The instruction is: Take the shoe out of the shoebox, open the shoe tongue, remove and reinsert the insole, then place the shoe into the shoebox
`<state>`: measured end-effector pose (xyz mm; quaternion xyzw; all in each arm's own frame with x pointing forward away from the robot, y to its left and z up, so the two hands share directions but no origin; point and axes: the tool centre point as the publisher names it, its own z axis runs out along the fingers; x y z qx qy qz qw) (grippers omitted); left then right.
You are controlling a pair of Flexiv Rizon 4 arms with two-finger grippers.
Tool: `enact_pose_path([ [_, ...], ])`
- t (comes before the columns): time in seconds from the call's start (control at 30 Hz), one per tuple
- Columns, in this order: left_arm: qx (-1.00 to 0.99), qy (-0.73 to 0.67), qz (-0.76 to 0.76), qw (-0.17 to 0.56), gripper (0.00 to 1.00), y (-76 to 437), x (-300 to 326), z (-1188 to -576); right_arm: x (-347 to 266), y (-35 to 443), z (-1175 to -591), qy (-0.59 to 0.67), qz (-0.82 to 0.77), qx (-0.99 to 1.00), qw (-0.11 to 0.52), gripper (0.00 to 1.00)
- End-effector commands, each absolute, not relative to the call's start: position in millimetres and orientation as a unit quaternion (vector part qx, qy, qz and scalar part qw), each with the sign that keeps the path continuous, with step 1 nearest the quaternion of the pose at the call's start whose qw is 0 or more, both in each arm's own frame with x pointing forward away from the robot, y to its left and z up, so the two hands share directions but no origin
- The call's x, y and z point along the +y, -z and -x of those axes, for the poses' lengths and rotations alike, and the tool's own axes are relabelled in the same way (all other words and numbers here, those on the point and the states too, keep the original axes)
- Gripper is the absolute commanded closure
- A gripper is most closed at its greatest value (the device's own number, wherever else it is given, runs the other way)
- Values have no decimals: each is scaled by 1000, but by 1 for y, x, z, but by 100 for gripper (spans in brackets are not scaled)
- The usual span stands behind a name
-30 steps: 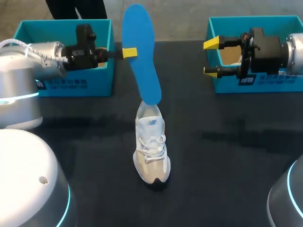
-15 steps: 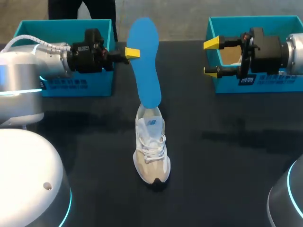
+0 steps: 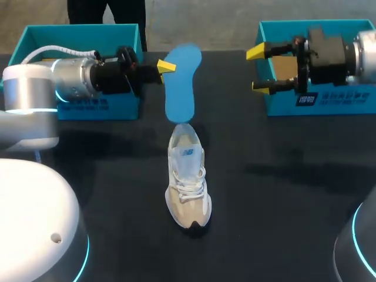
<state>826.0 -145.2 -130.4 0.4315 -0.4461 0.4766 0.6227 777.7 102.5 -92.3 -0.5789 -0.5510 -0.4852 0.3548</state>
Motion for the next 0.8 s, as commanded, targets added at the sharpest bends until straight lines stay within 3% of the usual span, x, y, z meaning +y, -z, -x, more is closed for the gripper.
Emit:
enact_pose_path([
  [0.03, -444, -457, -425, 643, 100, 137, -146, -832, 117, 67, -774, 443, 621, -573, 301, 0],
  [0.2, -479, -481, -420, 603, 100, 137, -146, -834, 124, 59, -773, 429, 631, -583, 280, 0],
  [0.8, -481, -489, -423, 592, 100, 140, -150, -841, 161, 33, -779, 324, 697, -620, 157, 0],
])
